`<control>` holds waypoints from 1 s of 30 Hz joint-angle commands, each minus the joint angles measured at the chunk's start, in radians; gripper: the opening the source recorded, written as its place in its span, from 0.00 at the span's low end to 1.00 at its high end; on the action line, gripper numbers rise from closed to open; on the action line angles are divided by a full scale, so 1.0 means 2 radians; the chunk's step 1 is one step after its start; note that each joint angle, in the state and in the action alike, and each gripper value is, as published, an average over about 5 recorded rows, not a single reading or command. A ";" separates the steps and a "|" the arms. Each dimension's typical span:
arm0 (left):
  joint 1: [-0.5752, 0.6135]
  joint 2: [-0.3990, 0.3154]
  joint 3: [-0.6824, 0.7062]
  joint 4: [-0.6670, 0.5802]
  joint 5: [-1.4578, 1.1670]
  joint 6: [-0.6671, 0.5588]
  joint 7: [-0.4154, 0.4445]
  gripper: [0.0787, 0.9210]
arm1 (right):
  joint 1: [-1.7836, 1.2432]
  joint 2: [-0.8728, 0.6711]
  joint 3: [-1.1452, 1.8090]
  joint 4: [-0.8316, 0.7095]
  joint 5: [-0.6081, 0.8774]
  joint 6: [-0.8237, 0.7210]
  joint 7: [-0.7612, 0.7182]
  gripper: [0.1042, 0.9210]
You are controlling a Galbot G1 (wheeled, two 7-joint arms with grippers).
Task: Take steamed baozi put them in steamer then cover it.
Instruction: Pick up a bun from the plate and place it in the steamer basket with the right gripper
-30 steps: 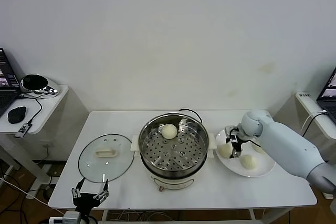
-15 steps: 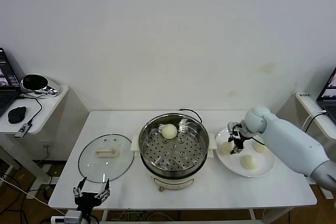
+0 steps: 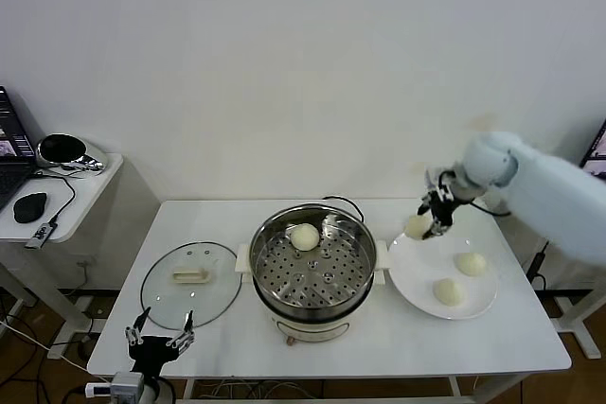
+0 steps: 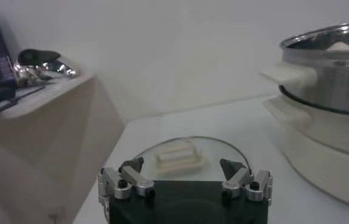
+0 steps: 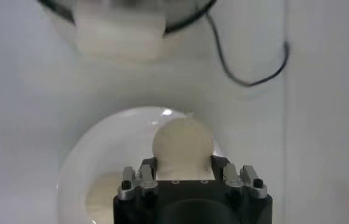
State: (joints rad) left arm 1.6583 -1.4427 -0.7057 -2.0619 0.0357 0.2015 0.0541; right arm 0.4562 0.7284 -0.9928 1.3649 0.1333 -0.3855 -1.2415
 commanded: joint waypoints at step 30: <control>-0.019 -0.013 -0.023 -0.060 -0.020 0.010 -0.006 0.88 | 0.013 0.347 -0.129 -0.118 0.177 -0.130 0.041 0.55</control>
State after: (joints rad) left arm 1.6218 -1.4688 -0.7487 -2.1687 0.0008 0.2204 0.0410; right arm 0.5528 1.2869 -1.2380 1.2233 0.5069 -0.6263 -1.1804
